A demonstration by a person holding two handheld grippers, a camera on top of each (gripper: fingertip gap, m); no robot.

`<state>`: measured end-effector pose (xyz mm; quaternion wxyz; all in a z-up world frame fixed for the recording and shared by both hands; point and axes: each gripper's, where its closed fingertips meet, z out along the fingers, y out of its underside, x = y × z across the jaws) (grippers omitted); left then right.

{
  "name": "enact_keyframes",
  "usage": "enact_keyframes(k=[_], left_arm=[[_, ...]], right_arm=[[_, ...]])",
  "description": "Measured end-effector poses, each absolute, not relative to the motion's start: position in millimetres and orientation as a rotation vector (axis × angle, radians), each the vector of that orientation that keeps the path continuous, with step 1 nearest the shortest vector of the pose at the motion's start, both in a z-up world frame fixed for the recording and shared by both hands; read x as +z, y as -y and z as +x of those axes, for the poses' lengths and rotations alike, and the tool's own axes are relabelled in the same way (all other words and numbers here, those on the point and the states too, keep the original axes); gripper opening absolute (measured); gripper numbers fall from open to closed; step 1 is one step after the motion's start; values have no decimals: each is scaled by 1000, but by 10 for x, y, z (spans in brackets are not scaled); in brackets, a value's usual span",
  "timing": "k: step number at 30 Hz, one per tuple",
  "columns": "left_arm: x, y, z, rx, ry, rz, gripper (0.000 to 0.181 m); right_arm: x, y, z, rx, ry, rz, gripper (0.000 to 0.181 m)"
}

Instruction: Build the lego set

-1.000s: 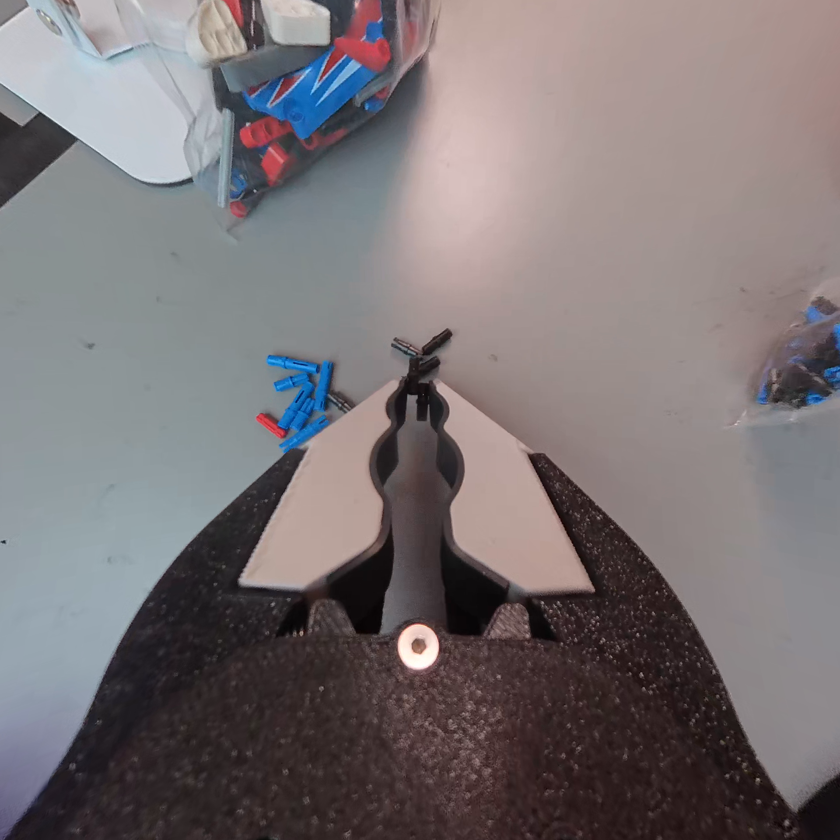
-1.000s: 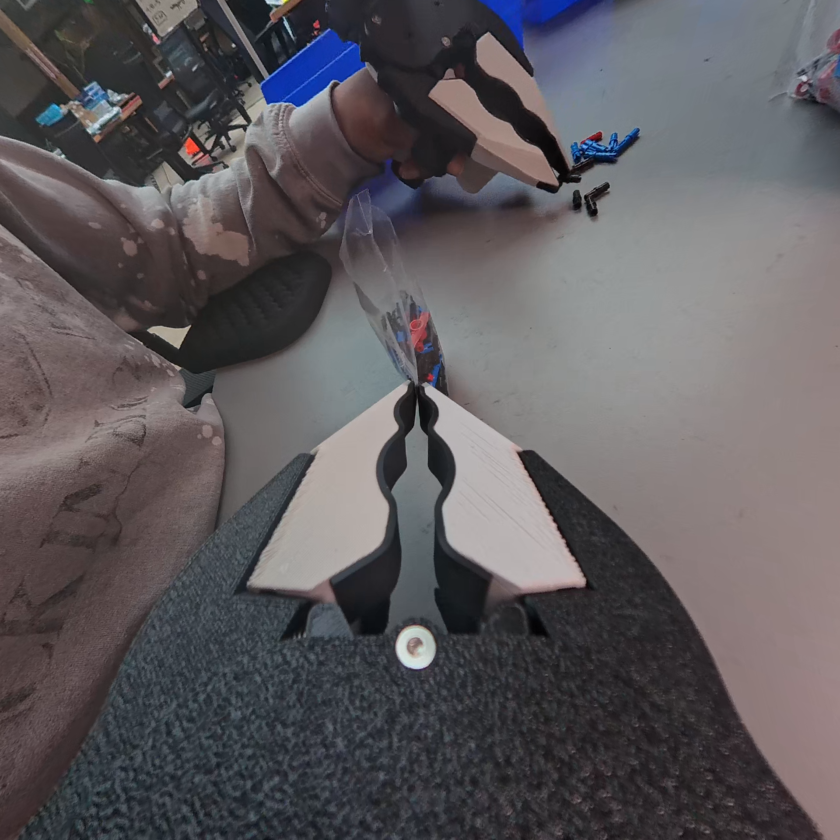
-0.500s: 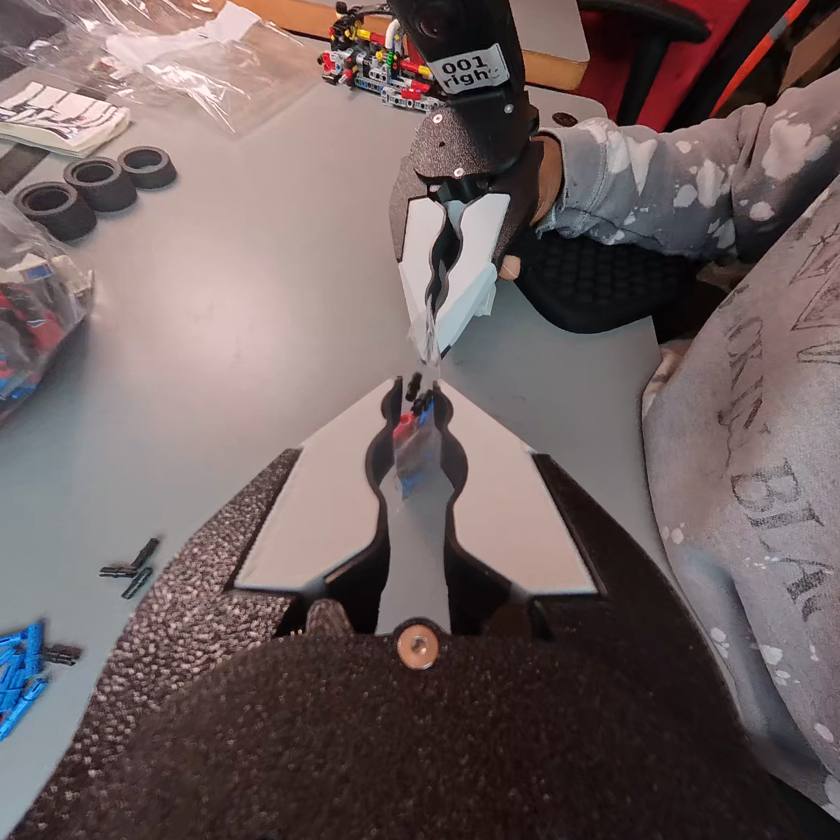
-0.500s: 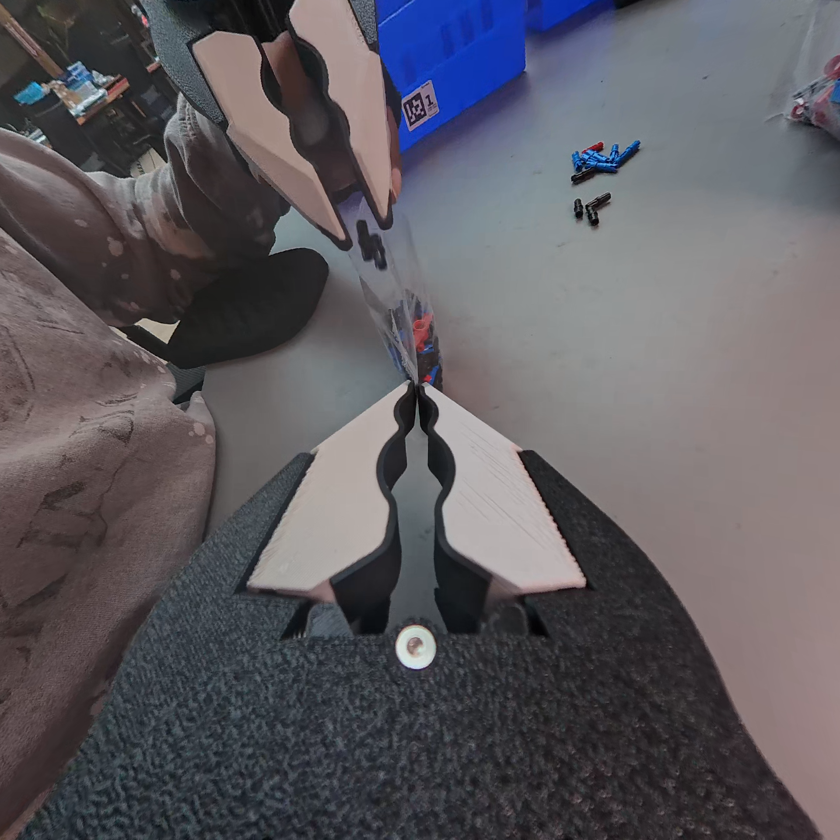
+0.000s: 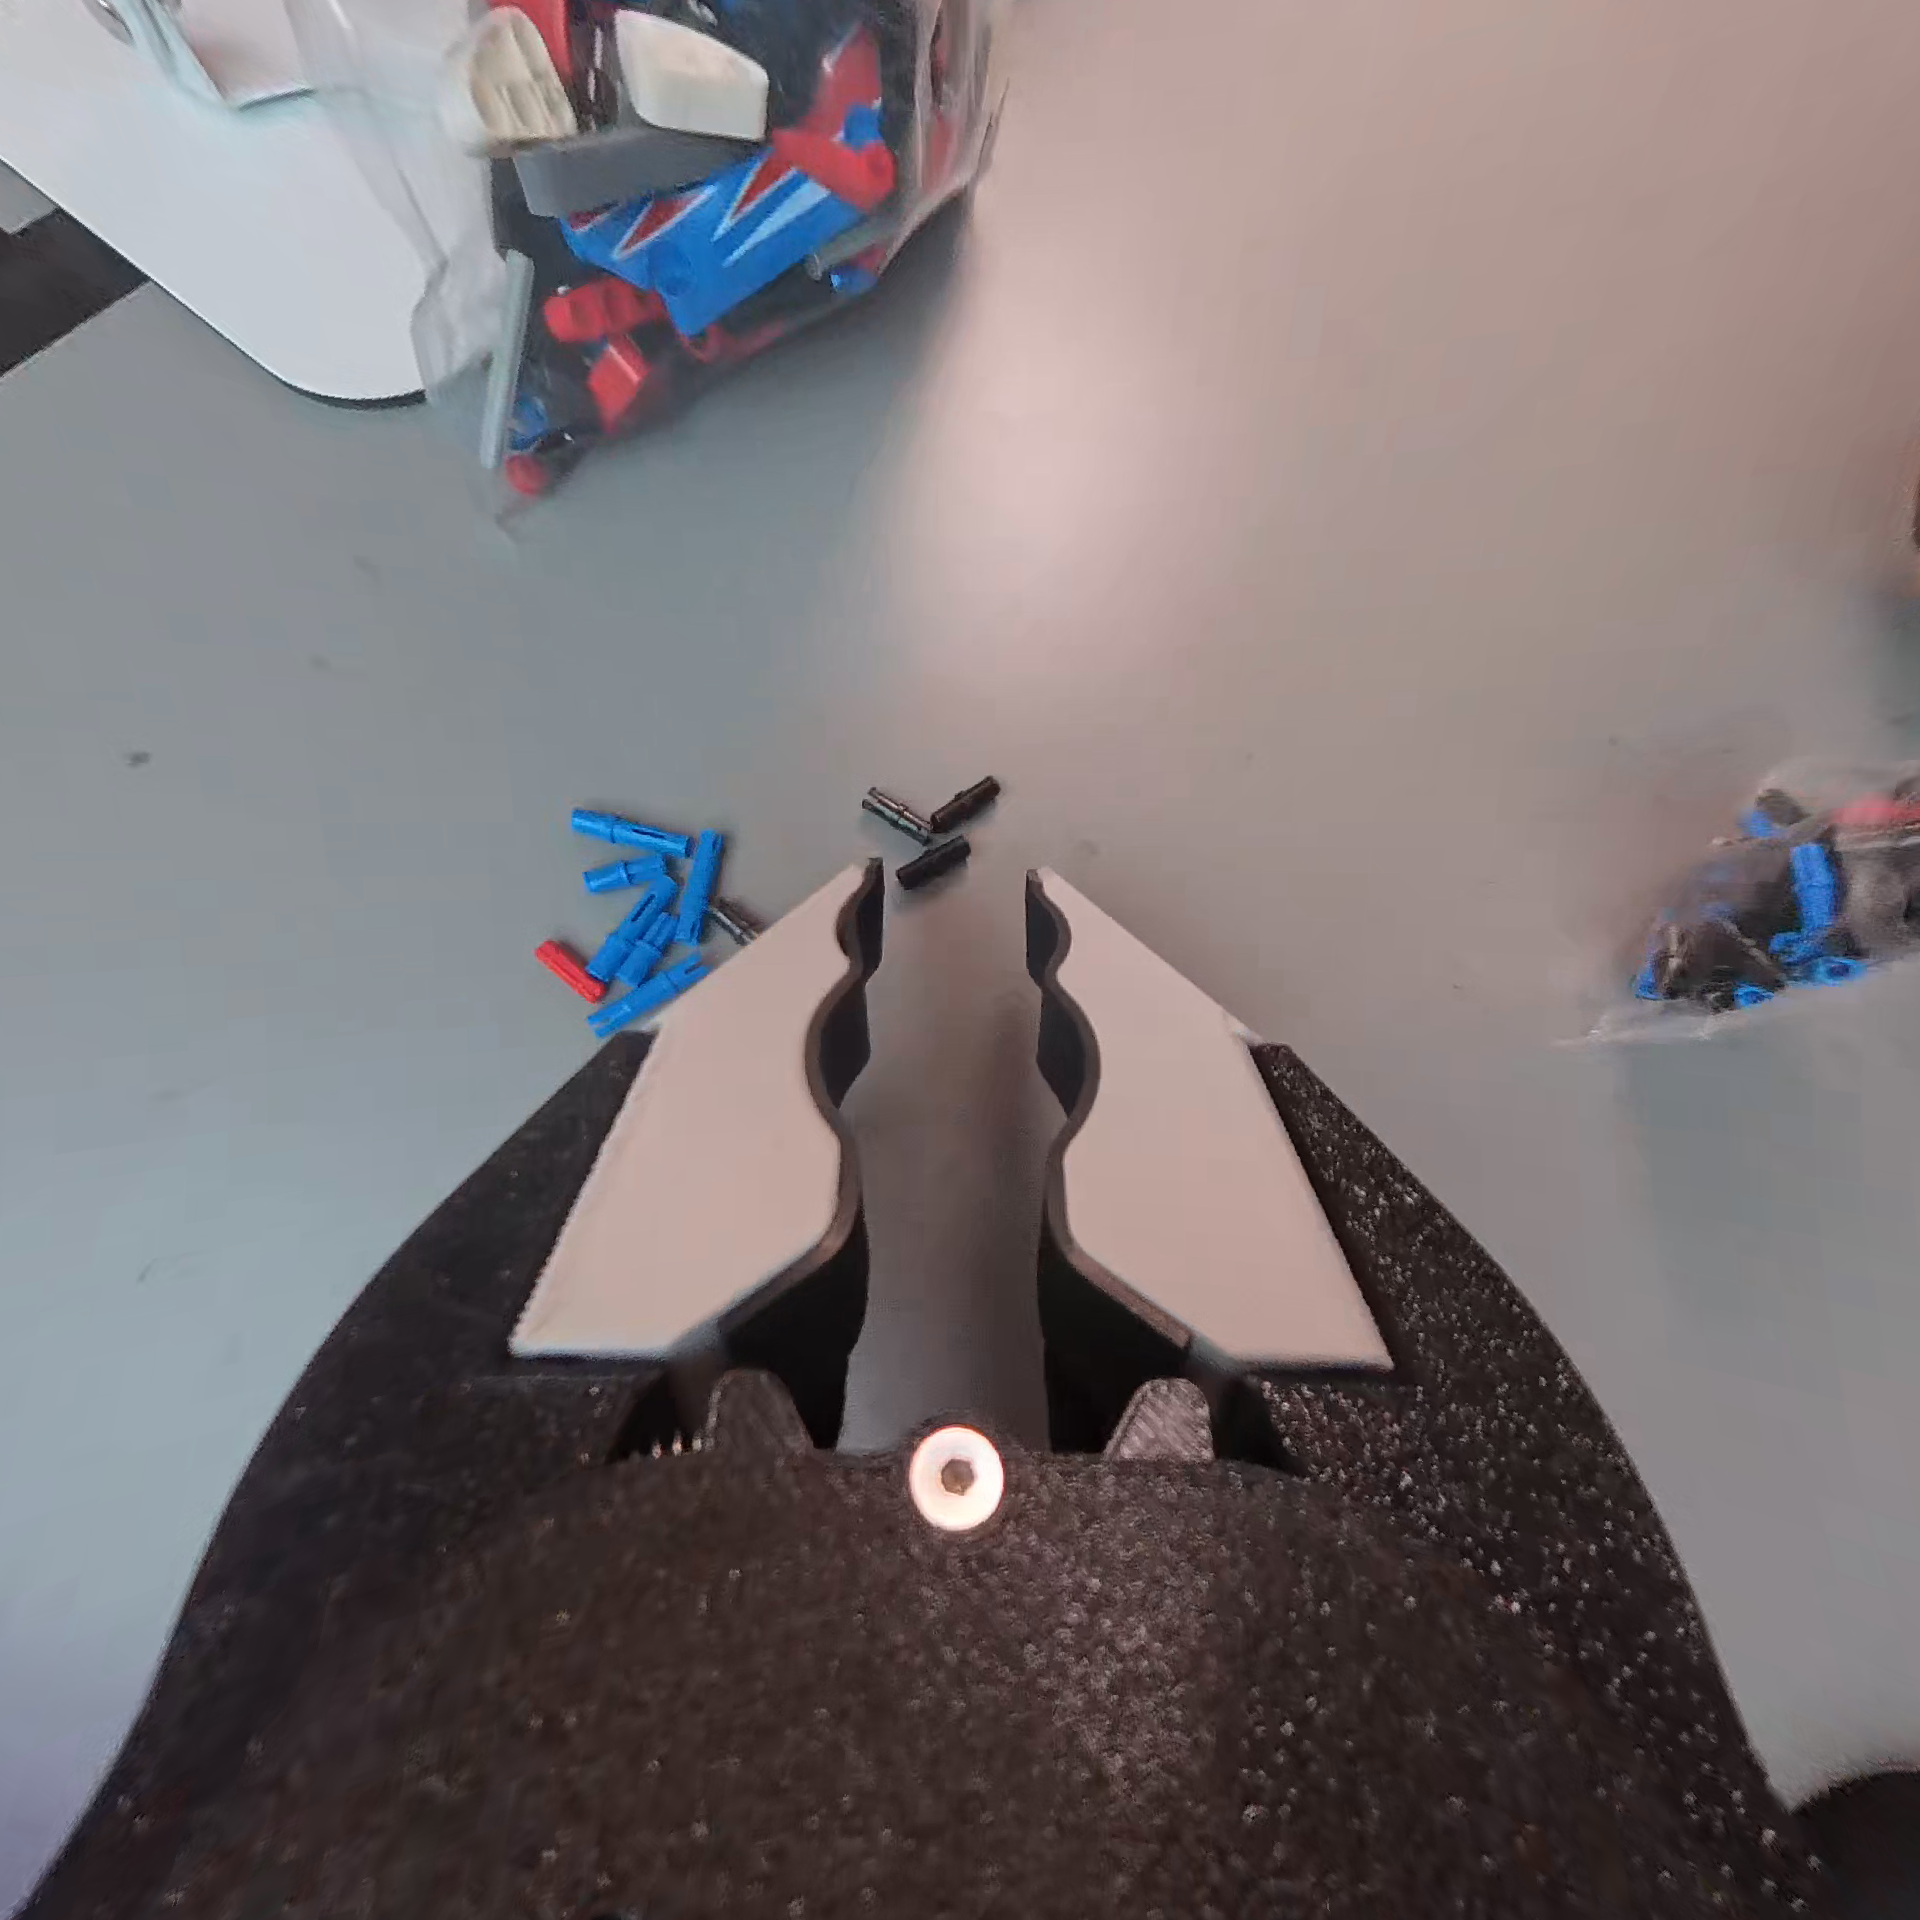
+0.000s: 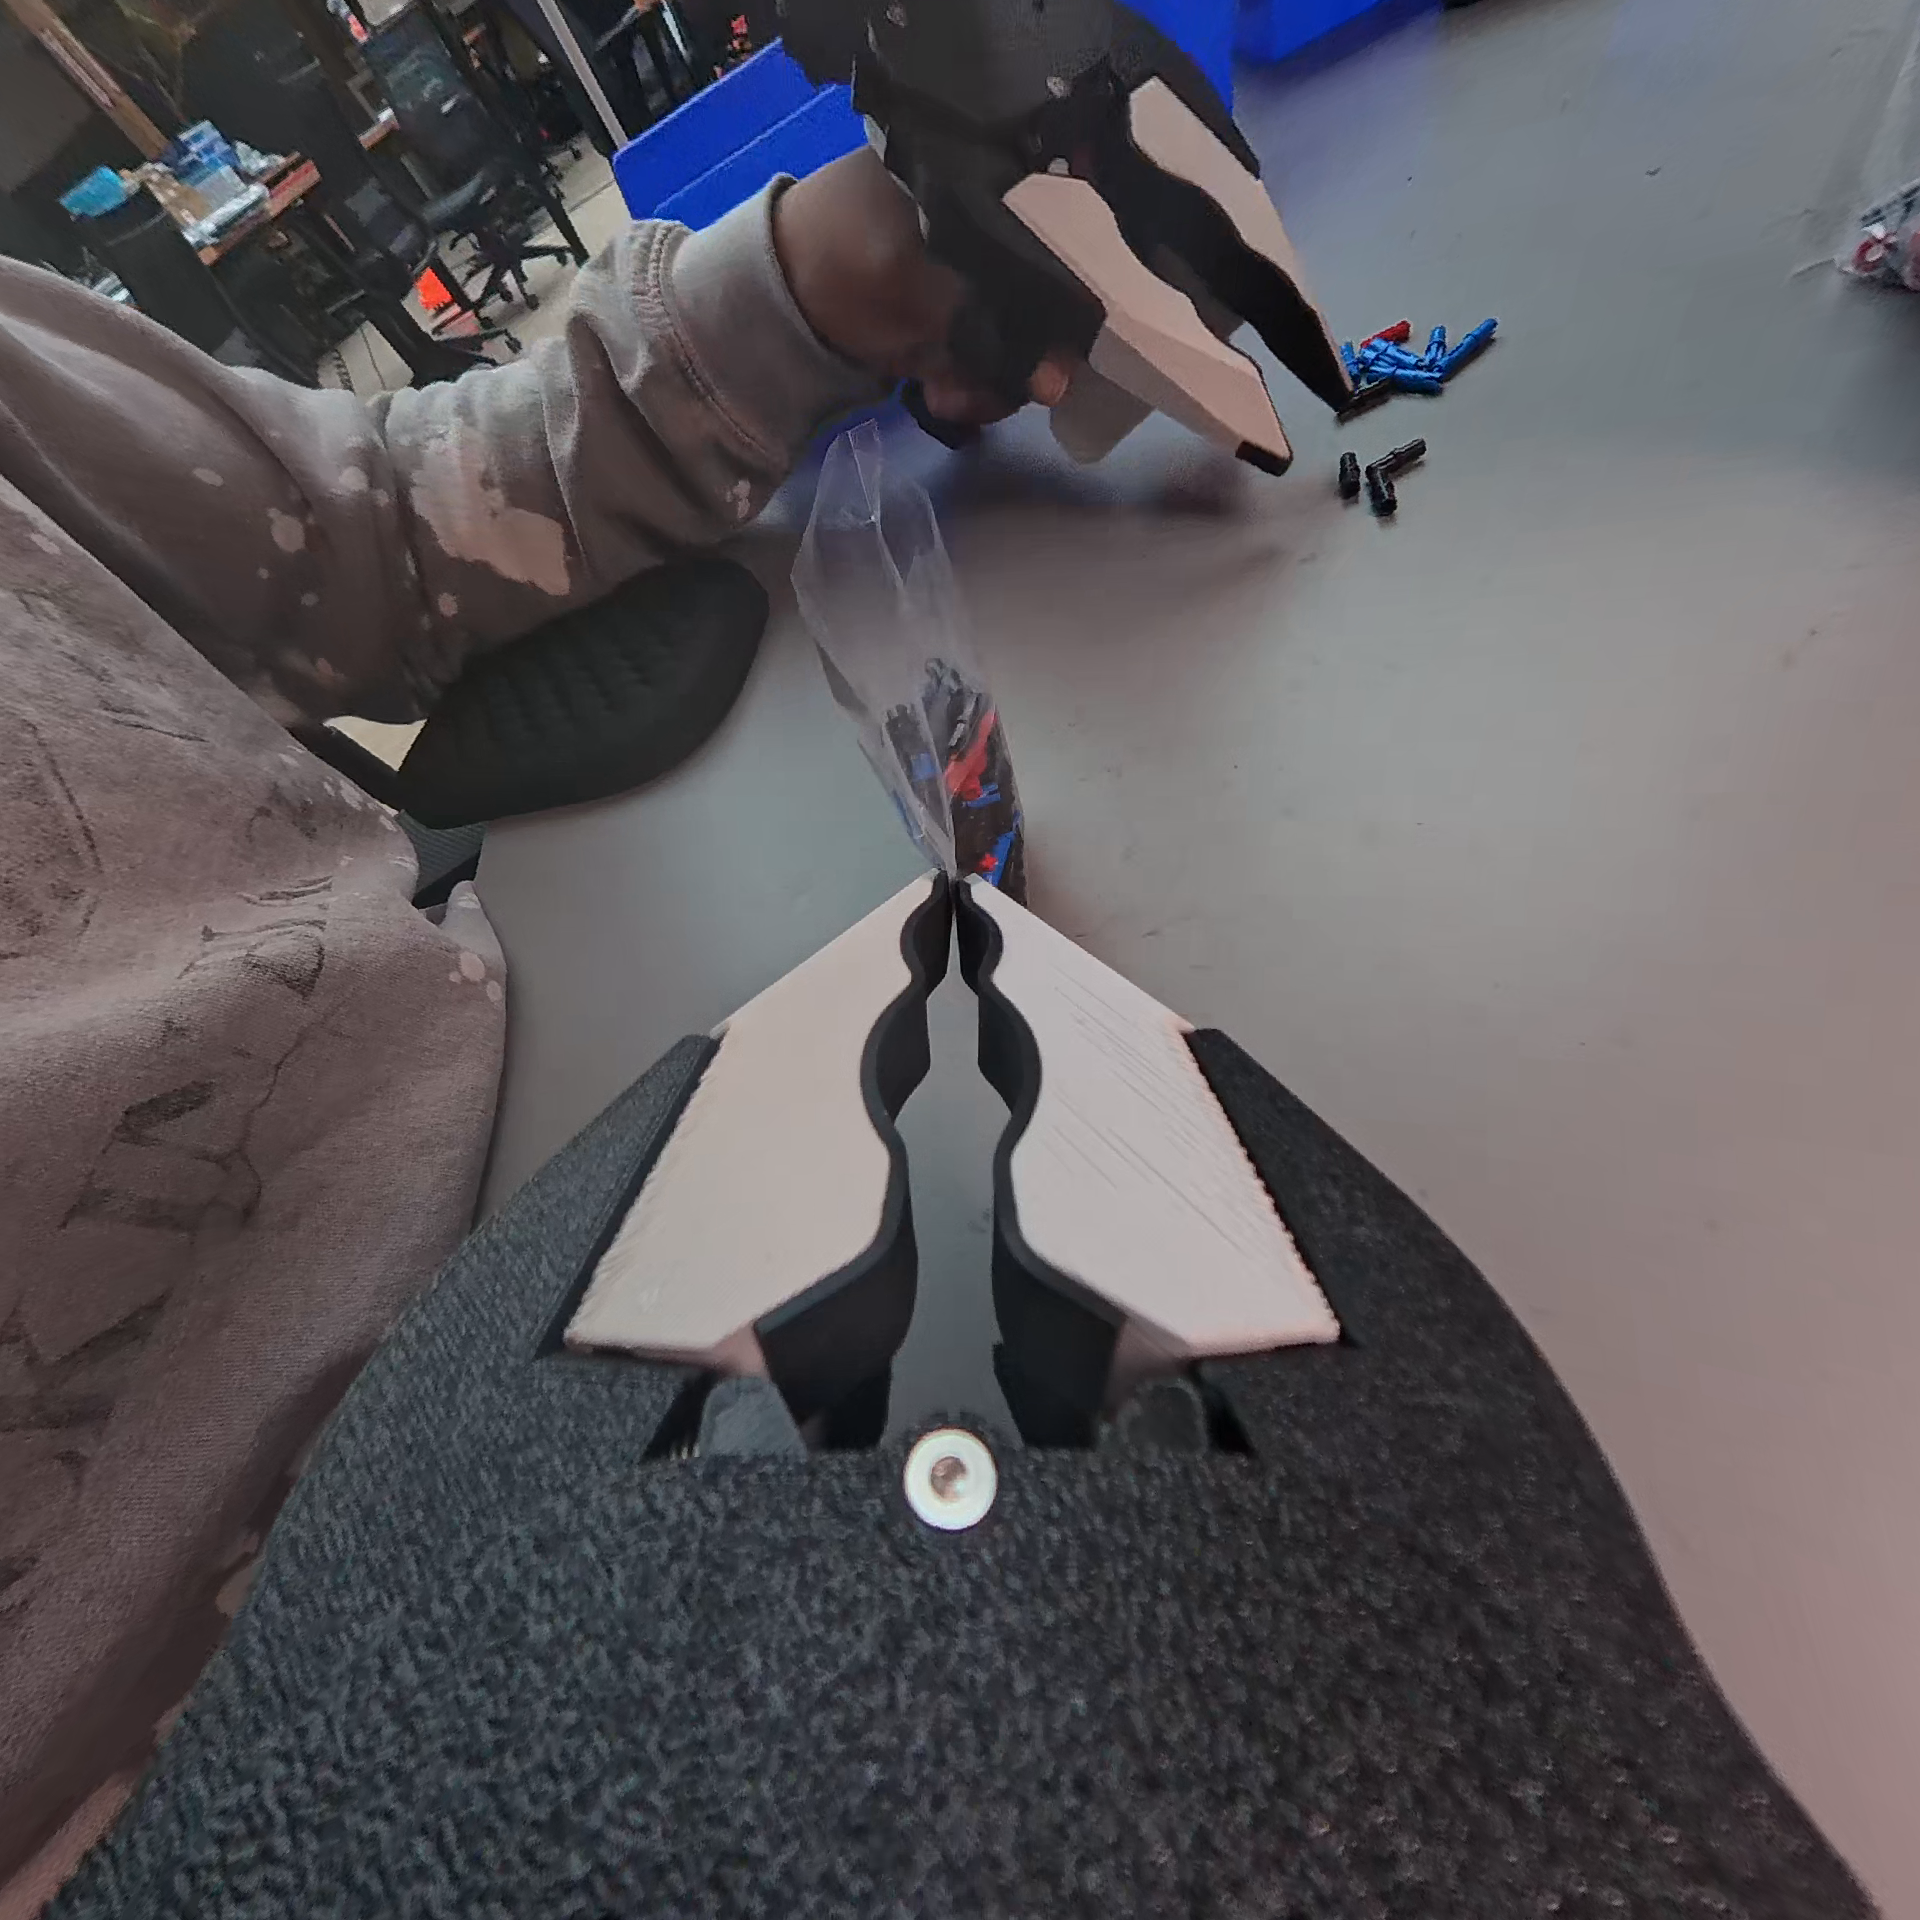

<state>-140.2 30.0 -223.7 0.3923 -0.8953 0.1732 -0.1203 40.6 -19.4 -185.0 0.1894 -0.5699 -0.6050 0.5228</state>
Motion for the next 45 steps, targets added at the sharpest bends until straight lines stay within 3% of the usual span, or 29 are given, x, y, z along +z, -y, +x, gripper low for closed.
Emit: enact_keyframes(k=[6,17,27,32,35,40,45], left_arm=[[-2381,-435,-1408,-260,-555,-2295,27],[-2375,-305,-1399,-268,-572,-2343,5],[-1245,241,-82,-753,-854,-1931,5],[-1334,280,21,-747,-903,-1944,22],[-1313,54,-286,-740,-718,-1949,24],[-2004,-424,-1276,-318,-463,-2190,30],[-2367,-501,-1392,-259,-489,-2298,36]], right_arm=[[-1845,207,413,1477,1709,-1594,0],[-1848,190,426,1471,1709,-1594,0],[-1852,179,415,1456,1706,-1594,0],[-1856,188,414,1444,1711,-1589,0],[-1857,192,414,1443,1715,-1587,0],[-1858,209,416,1447,1727,-1580,0],[-1855,212,423,1451,1729,-1578,0]])
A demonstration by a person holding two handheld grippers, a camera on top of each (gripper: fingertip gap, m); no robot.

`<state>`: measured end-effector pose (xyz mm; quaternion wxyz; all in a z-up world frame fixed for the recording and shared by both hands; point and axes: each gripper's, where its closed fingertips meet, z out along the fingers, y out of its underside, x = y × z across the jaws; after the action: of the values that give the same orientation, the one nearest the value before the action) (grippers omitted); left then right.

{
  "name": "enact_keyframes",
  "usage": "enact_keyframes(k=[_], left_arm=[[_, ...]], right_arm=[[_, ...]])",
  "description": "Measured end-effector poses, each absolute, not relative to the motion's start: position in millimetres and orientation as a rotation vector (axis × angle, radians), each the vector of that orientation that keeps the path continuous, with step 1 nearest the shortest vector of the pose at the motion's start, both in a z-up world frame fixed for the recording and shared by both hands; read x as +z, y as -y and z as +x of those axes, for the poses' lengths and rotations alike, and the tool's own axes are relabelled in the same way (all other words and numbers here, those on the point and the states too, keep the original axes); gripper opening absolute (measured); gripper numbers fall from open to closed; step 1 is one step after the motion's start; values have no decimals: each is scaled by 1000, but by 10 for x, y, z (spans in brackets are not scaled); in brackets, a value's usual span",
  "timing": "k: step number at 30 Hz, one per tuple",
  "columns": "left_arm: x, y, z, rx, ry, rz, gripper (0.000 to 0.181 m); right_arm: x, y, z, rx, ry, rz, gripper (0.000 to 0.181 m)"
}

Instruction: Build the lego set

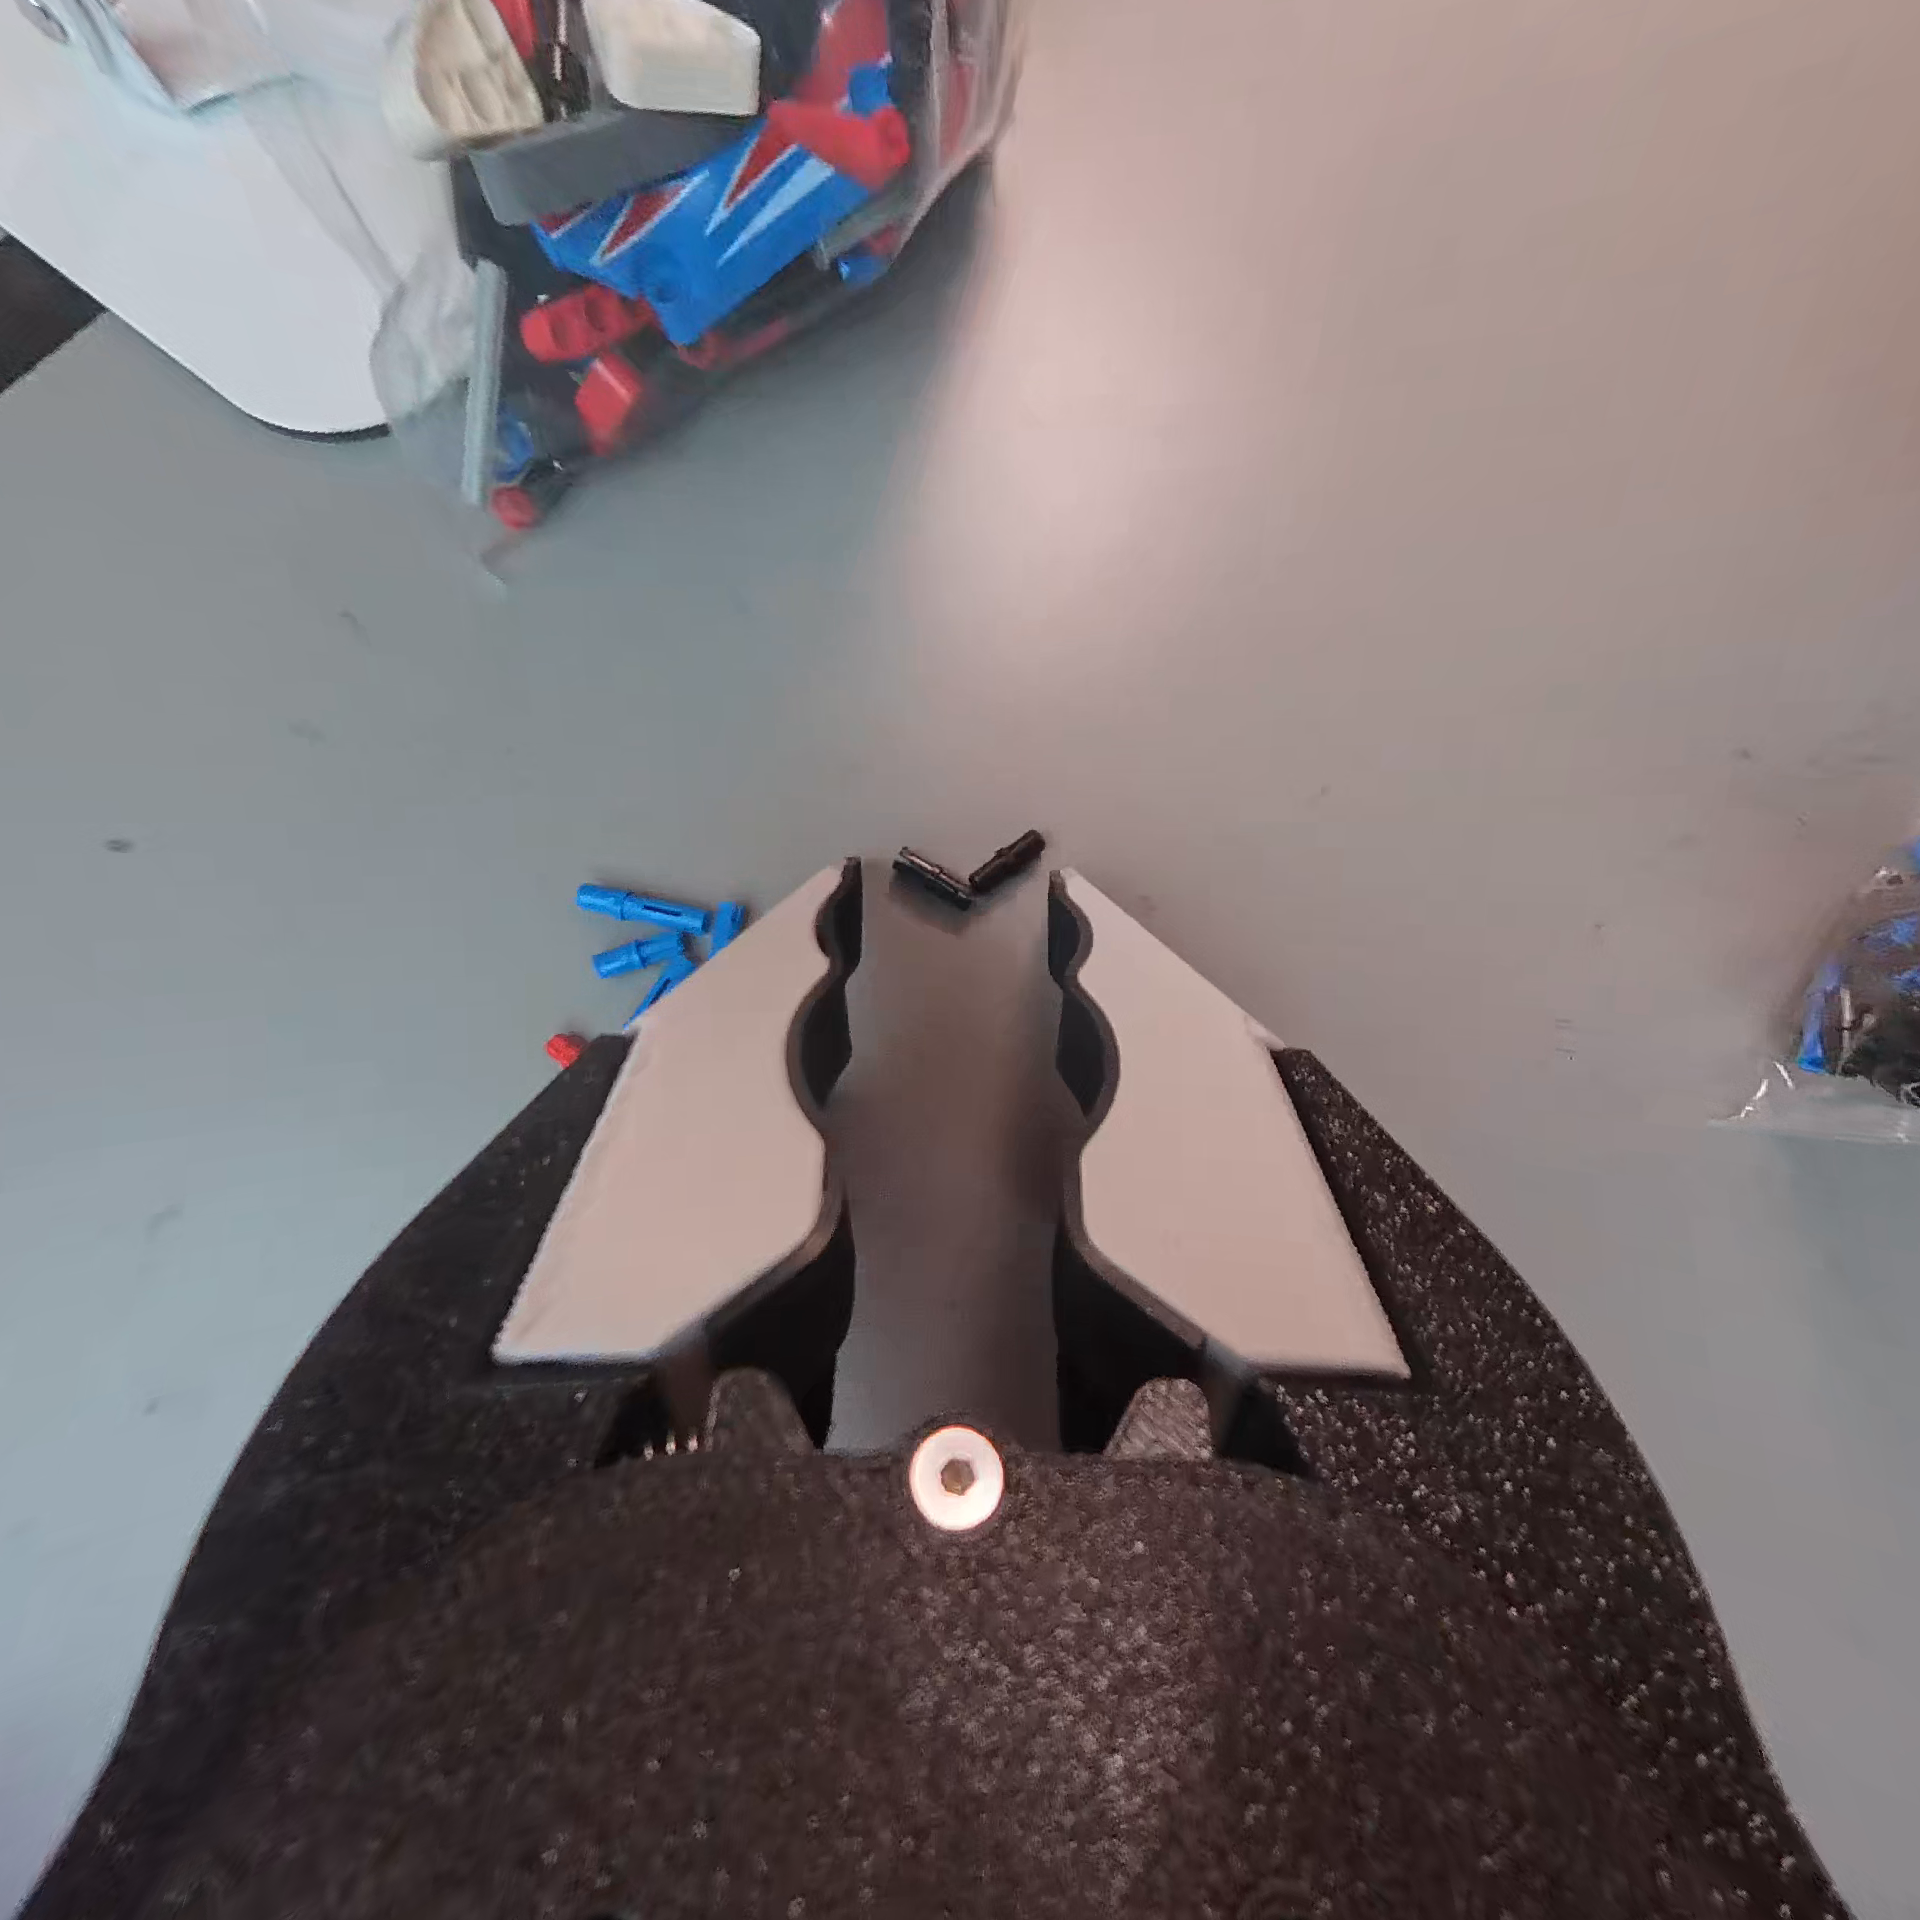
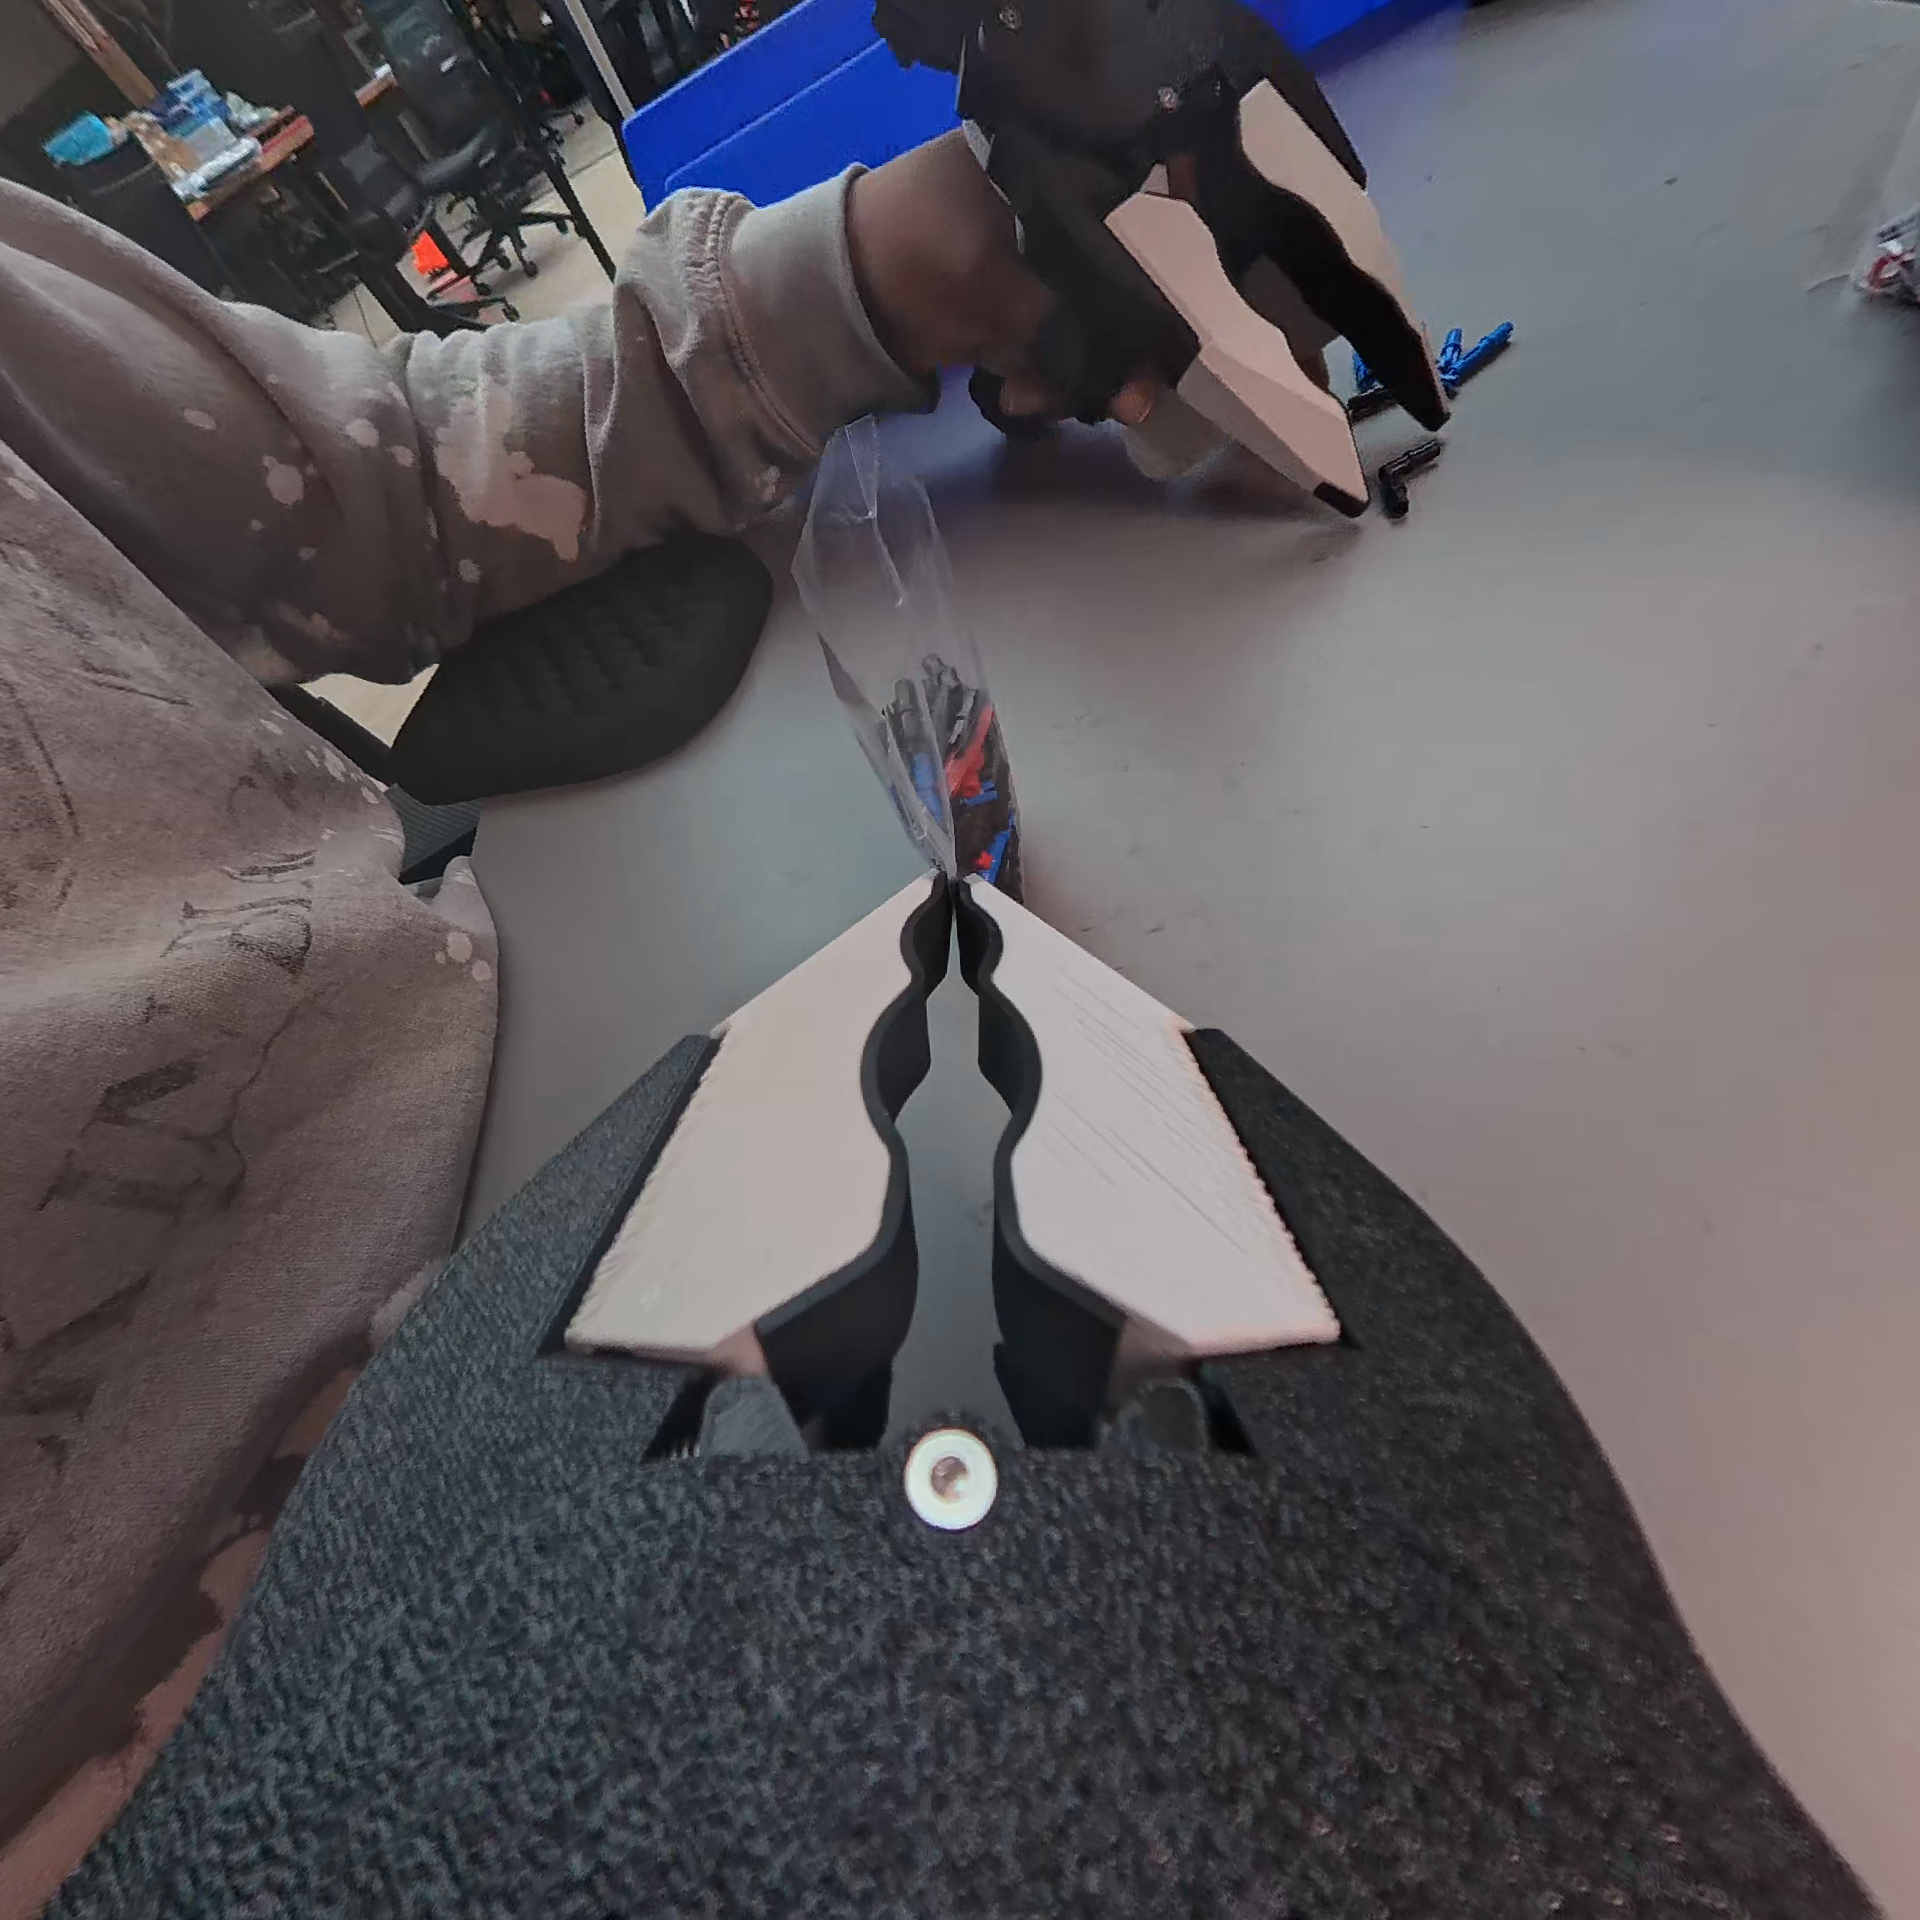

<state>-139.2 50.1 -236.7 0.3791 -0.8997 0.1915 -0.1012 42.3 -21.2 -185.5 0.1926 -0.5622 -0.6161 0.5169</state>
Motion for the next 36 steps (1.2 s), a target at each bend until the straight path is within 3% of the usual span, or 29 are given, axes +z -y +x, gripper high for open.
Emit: enact_keyframes(k=[9,17,21,28,31,36], left_arm=[[-2393,-487,-1299,-265,-561,-2323,12],[-2380,-414,-1298,-231,-599,-2313,10],[-2231,-351,-1247,-289,-594,-2264,0],[-2205,-360,-1396,-194,-556,-2274,0],[-2276,-393,-1464,-165,-557,-2293,15],[-2336,-468,-1393,-206,-591,-2290,20]], right_arm=[[-1856,199,430,1454,1726,-1583,0],[-1856,199,434,1453,1727,-1582,0],[-1856,190,434,1449,1724,-1583,0],[-1859,192,432,1446,1726,-1583,0],[-1862,195,432,1444,1729,-1582,0],[-1864,199,433,1447,1732,-1583,0]])
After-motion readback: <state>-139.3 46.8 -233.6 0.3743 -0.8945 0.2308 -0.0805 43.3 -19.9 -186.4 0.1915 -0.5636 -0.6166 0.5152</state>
